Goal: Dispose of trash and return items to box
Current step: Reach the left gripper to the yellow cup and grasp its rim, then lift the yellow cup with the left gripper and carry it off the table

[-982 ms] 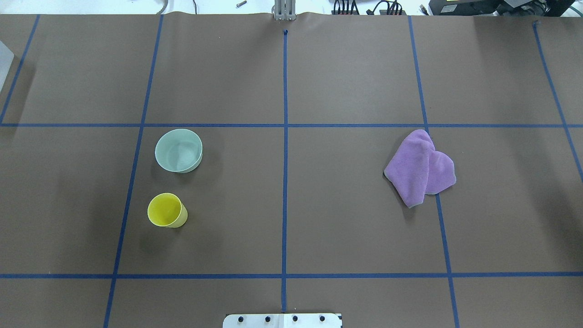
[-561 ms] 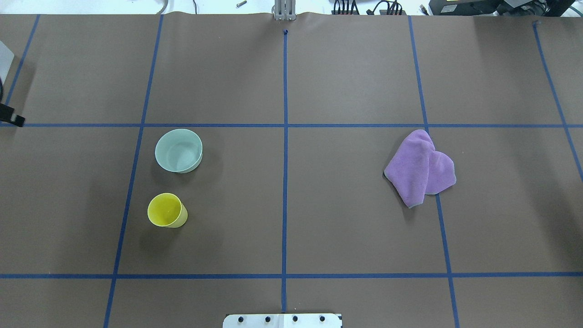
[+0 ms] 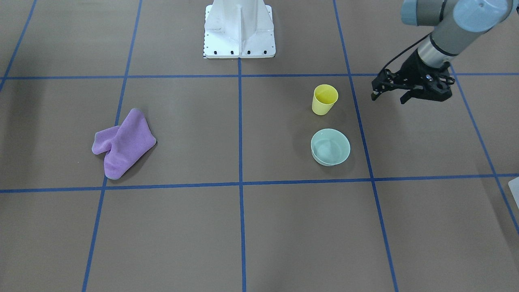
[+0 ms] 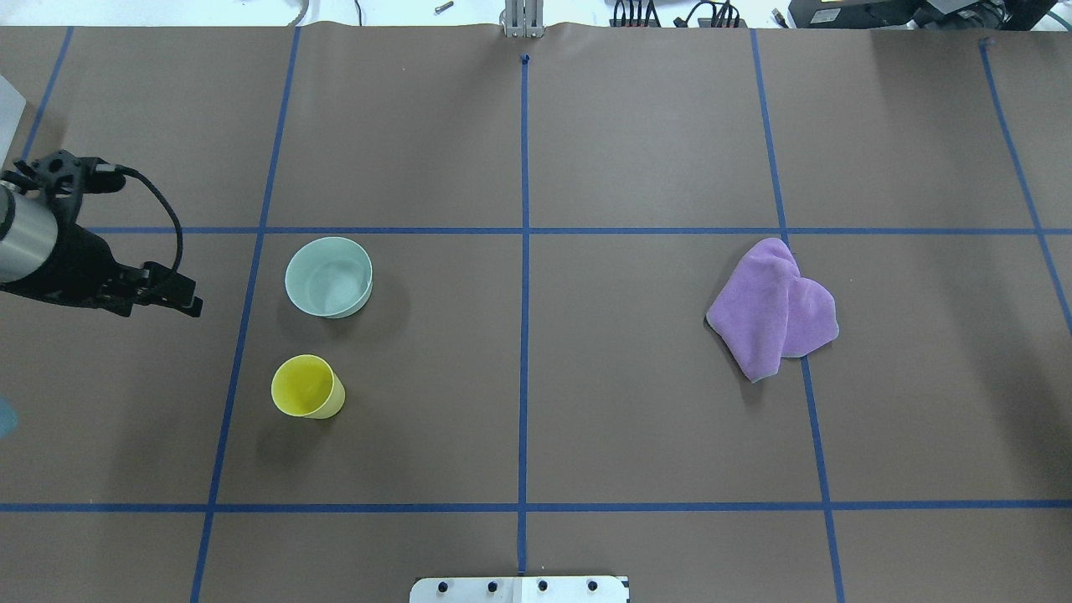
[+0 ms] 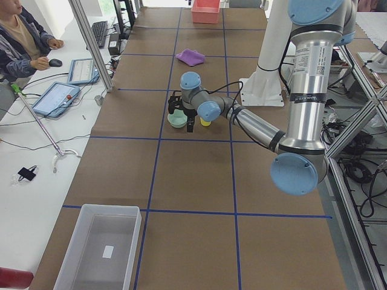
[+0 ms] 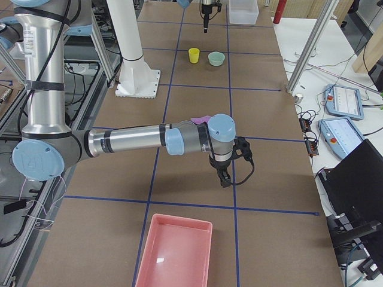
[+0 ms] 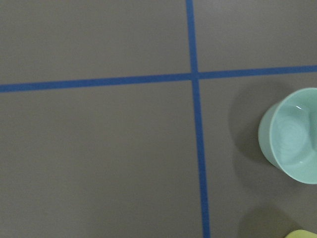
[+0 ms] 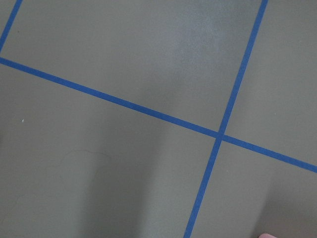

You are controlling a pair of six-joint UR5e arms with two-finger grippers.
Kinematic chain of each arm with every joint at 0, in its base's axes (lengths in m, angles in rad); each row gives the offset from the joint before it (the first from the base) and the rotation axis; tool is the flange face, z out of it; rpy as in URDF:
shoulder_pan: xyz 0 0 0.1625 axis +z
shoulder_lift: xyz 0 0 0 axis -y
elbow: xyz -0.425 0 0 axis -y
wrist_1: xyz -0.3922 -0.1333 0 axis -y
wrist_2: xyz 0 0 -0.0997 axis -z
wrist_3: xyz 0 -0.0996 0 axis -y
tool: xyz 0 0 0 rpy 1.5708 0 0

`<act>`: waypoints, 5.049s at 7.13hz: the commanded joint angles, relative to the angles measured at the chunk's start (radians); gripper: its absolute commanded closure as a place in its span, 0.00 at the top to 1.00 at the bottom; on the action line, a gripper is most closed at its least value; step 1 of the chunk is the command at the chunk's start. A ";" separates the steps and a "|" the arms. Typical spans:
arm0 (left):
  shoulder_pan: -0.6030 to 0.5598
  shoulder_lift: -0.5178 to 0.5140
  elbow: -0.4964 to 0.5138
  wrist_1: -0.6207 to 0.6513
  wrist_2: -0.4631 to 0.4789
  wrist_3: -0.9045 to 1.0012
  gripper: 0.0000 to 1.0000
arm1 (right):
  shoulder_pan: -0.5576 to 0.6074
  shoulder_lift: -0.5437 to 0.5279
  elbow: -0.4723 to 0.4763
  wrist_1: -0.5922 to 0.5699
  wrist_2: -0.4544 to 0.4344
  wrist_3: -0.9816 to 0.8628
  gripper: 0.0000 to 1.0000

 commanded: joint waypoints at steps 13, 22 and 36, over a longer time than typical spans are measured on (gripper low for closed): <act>0.251 -0.127 0.049 0.044 0.191 -0.154 0.00 | -0.023 -0.012 -0.026 0.000 -0.003 0.008 1.00; -0.676 -0.413 0.816 0.271 -0.147 1.145 0.00 | -0.050 0.002 -0.039 0.001 -0.006 0.023 1.00; -0.799 -0.488 1.556 -0.316 -0.108 0.804 0.29 | -0.073 0.116 -0.162 0.001 -0.078 0.028 1.00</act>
